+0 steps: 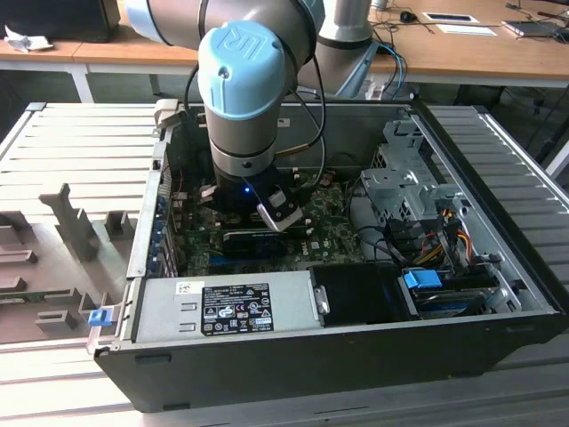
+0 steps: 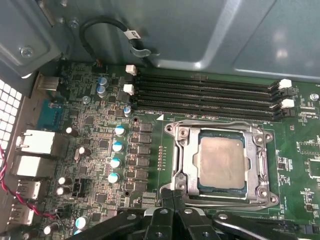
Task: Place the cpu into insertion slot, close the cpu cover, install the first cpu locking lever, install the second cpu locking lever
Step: 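Install the second cpu locking lever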
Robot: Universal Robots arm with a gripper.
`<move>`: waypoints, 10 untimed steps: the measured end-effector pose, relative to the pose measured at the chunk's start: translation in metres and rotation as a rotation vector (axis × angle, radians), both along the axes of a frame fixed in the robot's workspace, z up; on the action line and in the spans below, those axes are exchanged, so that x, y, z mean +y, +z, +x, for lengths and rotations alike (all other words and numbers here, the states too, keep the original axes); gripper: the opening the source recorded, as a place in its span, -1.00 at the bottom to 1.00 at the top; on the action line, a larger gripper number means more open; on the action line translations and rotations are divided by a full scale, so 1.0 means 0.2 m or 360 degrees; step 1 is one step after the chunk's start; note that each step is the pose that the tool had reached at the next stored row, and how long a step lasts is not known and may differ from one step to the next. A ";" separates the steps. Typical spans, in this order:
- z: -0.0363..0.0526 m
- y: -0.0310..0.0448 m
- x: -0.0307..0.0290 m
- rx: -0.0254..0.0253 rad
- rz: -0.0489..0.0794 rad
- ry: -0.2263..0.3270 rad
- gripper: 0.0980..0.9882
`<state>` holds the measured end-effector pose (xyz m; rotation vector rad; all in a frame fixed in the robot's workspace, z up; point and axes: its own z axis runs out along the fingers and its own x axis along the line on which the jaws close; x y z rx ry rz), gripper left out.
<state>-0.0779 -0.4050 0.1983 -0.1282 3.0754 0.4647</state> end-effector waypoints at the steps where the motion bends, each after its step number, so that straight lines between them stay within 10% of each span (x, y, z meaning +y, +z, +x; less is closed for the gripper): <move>1: -0.001 -0.003 0.003 0.00001 0.0002 0.0000 -0.98; 10: -0.025 -0.010 0.014 -0.00002 0.0019 0.0000 -0.98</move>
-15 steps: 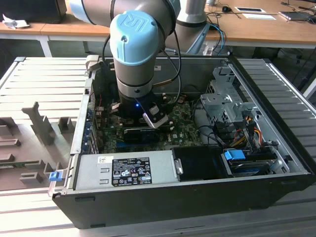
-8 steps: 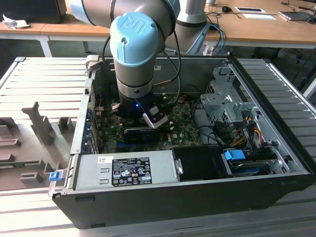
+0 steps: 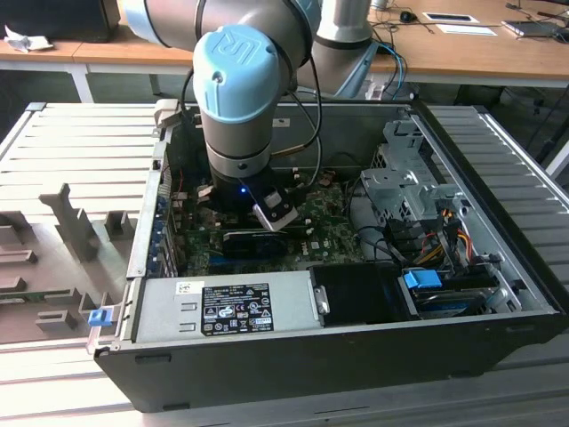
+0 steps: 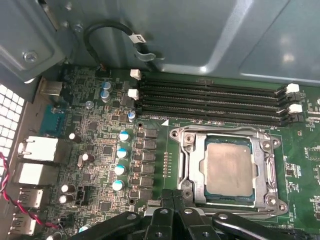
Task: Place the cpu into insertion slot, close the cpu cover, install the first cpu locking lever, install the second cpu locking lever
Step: 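Install the second cpu locking lever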
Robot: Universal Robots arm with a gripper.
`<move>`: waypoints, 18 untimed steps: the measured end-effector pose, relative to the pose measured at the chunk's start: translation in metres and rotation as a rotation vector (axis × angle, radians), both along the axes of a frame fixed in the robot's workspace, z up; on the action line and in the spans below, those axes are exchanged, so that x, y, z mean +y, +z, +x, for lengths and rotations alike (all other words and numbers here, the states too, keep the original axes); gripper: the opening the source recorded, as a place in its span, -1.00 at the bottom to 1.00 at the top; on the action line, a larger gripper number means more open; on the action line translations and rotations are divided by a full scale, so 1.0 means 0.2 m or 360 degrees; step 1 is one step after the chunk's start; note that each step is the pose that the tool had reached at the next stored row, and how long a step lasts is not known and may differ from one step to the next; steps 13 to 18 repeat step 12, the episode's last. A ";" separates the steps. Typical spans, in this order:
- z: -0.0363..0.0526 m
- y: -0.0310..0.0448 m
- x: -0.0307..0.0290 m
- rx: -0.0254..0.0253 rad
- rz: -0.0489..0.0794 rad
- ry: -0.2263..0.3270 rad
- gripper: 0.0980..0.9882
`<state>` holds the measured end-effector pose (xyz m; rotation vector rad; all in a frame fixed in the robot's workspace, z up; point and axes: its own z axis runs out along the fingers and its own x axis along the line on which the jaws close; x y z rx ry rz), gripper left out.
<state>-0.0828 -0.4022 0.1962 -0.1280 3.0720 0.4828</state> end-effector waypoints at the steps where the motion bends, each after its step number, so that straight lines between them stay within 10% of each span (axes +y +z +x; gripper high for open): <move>1: 0.000 0.019 0.000 0.00000 0.0000 0.0000 -0.98; 10: 0.000 0.155 0.000 0.00006 0.0000 0.0000 -0.98; 18: 0.000 0.164 0.000 0.00003 0.0000 0.0000 -0.98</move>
